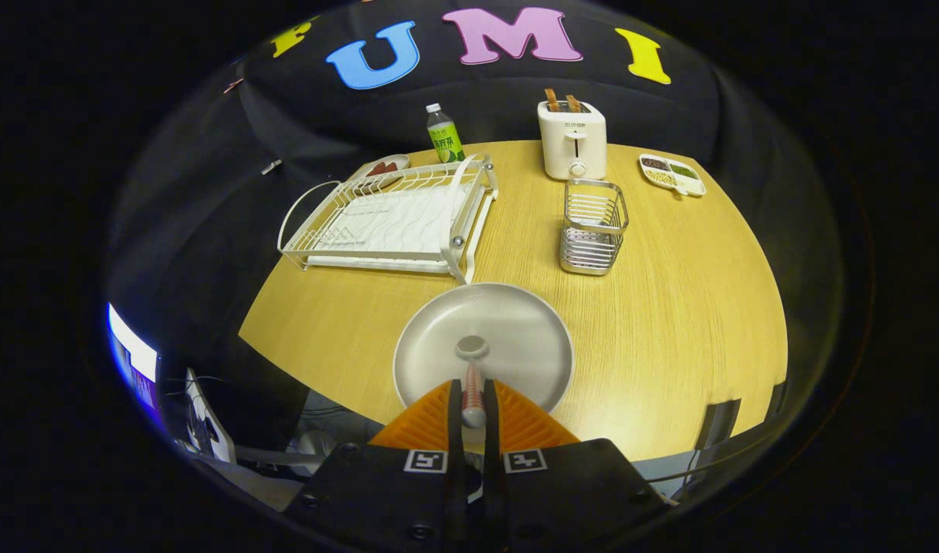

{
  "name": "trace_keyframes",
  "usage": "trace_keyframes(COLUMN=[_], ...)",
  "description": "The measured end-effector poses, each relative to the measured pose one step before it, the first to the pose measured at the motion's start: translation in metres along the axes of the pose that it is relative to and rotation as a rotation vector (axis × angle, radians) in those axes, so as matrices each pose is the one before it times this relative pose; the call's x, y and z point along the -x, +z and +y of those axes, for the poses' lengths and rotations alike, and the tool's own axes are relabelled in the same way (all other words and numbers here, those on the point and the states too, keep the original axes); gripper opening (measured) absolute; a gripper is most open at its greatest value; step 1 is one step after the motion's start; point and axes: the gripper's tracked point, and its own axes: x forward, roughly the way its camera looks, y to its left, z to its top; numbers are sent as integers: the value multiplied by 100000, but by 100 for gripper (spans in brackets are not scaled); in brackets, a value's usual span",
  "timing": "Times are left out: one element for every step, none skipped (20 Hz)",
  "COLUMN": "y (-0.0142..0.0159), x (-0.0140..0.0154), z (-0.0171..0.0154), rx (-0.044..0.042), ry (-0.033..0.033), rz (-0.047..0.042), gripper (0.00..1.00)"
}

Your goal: Take the plate from the dish rack, then take the spoon from the basket and place it into the plate.

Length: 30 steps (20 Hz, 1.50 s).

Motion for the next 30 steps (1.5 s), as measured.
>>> trace_keyframes(y=[0, -70, -68, 60, -83, 32, 1, 36, -22, 34, -13, -100, -73, -8, 83, 219, 326, 706, 922, 1227, 1223, 1456, 1268, 1561, 1870, 1707, 1534, 1602, 1352, 1460], x=[-86, -200, 28, -74, -86, -126, 42, -59, -62, -13, -13, -194, 127, 61, 94, 58, 412, 318, 418, 482, 491, 419, 683, 589, 554, 535, 560, 477, 447, 549], z=[-204, -161, -354, -291, -187, 91, 59, -215, -297, -127, -246, -119, 103, -151, -4, -101, -179, -150, -217, -289, -356, -276, -197, 13, 11, 30, 40, -17, -39, -102], rx=[-1277, -629, 255, 536, 358, -206, -293, 91, 423, 276, 542, 572, 576, 583, 550, 612, 738, 1149, 1704, 1884, 1715, 1269, 523, -117, -343, -515, -268, 152, 535, 293], ry=[-664, -988, -1432, -1042, -520, 432, 288, -605, -989, -291, -1550, 25, -243, -393, -530, -743, -848, -1292, -1568, -1638, -1590, -1519, -1321, -230, -64, 6, -134, -398, -641, -1043], rz=[487, 140, 393, 230, 321, 467, 227, 164, 155, 151, 319, 57, -15, -15, -316, -492, -1000, -1821, -2687, -3072, -3344, -3240, -2784, -3009, -2960, -2895, -3157, -3008, -2412, -2931], gripper=[13, 15, 16, 18, 19, 19, 20, 29, 38, 58, 78, 98, 100, 99, 99, 99, 99, 99, 99, 99, 99, 99, 99, 99, 99, 99, 99, 99, 99, 99])
